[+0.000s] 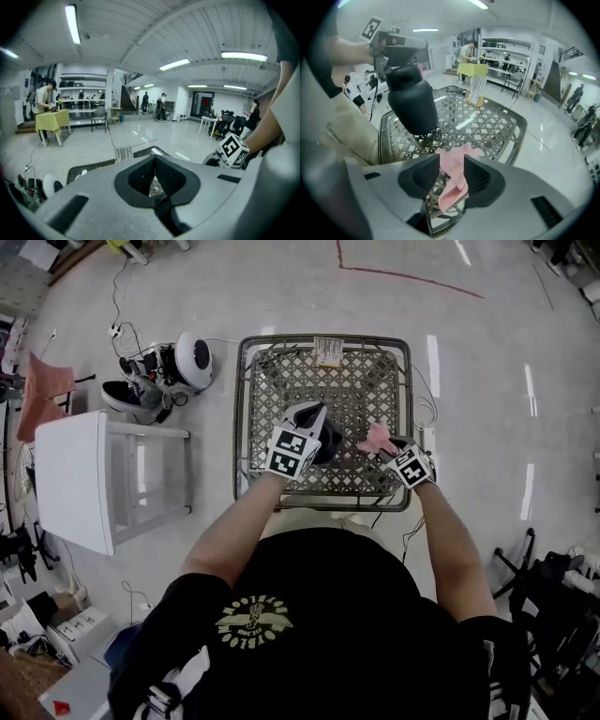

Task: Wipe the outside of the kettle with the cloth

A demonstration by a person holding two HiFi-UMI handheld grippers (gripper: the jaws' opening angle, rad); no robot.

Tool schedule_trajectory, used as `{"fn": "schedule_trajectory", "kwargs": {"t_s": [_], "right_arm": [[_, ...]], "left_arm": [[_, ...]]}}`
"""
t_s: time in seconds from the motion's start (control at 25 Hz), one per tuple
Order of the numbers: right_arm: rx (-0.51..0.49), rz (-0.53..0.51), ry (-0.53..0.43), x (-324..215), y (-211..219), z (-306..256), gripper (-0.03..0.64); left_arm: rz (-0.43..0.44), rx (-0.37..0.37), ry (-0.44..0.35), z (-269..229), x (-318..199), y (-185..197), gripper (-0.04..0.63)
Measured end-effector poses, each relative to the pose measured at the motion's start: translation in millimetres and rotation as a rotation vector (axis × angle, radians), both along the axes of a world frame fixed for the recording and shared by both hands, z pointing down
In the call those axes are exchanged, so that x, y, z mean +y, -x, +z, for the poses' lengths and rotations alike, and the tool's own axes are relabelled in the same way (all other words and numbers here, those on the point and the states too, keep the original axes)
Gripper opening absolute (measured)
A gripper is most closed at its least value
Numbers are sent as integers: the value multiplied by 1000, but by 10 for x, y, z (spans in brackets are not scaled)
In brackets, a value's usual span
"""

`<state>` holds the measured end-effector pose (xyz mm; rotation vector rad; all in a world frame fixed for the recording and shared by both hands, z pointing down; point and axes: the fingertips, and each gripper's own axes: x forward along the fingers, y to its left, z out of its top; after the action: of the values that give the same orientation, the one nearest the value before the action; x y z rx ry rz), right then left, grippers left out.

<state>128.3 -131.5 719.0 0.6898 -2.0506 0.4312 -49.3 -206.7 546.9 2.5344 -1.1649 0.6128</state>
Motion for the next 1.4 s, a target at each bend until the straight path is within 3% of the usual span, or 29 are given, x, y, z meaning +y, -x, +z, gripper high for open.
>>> {"fn": "schedule_trajectory", "kwargs": {"t_s": [0.16,0.48,0.72,1.0,1.2,1.4], "right_arm": [[-67,89,-63,36,-73,-404,146],[-349,189,-313,223,34,-1716,140],[-522,255,-461,432,-55,-2592,49],[-495,243,-581,612,-173,-3163,18],[-466,240,-609,761,-213,-3360,11],[-492,268,-614,844,-258,-3490,11]], "left_arm": [[-67,15,-120,-405,114,142,8],[-151,115,-250,-1195,700,246,8],[-193,184,-295,-1673,1102,191,8],[-207,190,-344,-1948,1429,60,8],[-270,254,-358,-2111,1569,99,8],[-248,197,-418,-2274,1684,55,8]]}}
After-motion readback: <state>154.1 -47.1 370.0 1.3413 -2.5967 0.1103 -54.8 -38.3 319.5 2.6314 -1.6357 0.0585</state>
